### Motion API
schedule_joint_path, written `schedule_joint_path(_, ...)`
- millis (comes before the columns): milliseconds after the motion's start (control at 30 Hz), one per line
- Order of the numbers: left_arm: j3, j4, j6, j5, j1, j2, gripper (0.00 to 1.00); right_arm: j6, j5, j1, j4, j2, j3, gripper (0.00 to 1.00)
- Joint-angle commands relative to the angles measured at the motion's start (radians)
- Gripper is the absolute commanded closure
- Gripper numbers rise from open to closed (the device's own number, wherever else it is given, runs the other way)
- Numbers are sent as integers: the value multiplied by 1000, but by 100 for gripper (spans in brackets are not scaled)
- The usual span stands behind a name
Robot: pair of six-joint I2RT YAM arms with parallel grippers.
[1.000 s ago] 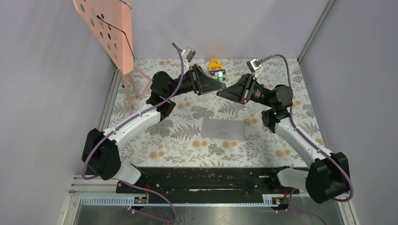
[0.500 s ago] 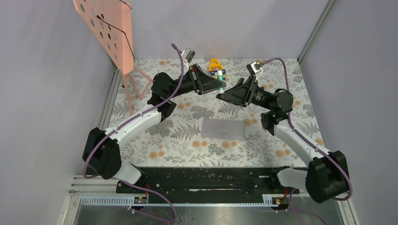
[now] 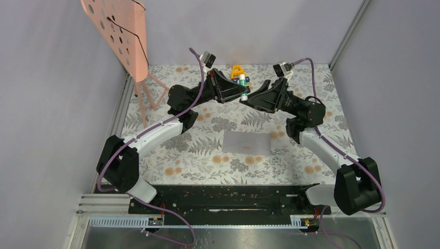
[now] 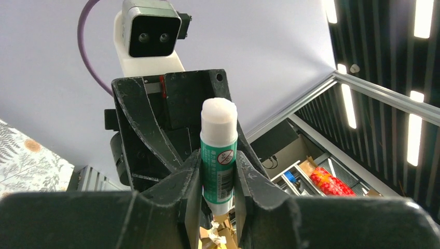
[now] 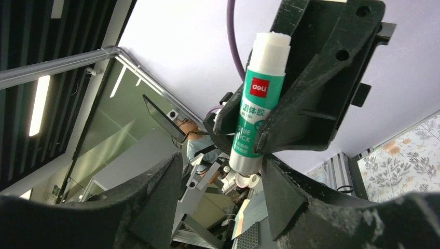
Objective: Place the letter into the envelope and seal it
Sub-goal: Screw the solid glue.
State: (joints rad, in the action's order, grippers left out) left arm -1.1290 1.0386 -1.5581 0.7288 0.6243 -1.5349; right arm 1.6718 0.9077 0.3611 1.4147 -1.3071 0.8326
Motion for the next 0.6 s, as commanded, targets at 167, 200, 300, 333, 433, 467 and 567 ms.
schedule_joint_path(167, -5, 132, -42, -5, 0, 5, 100, 17, -2, 37, 81, -33, 84, 42)
schedule_joint_path(200, -5, 137, -45, -5, 0, 4, 100, 16, -4, 40, 81, -37, 86, 43)
schedule_joint_path(300, -5, 147, -51, -2, 0, 1, 100, 16, -7, 48, 81, -46, 96, 46)
schedule_joint_path(333, -5, 149, -52, -3, -1, 2, 100, 17, -11, 47, 81, -49, 98, 48)
schedule_joint_path(433, -9, 154, -54, 0, 0, 2, 100, 18, -22, 47, 80, -57, 100, 58)
schedule_joint_path(467, -10, 155, -55, 2, 0, 2, 100, 19, -26, 47, 80, -59, 101, 62)
schedule_joint_path(567, -8, 155, -54, 6, 0, 5, 100, 26, -31, 48, 81, -69, 111, 73)
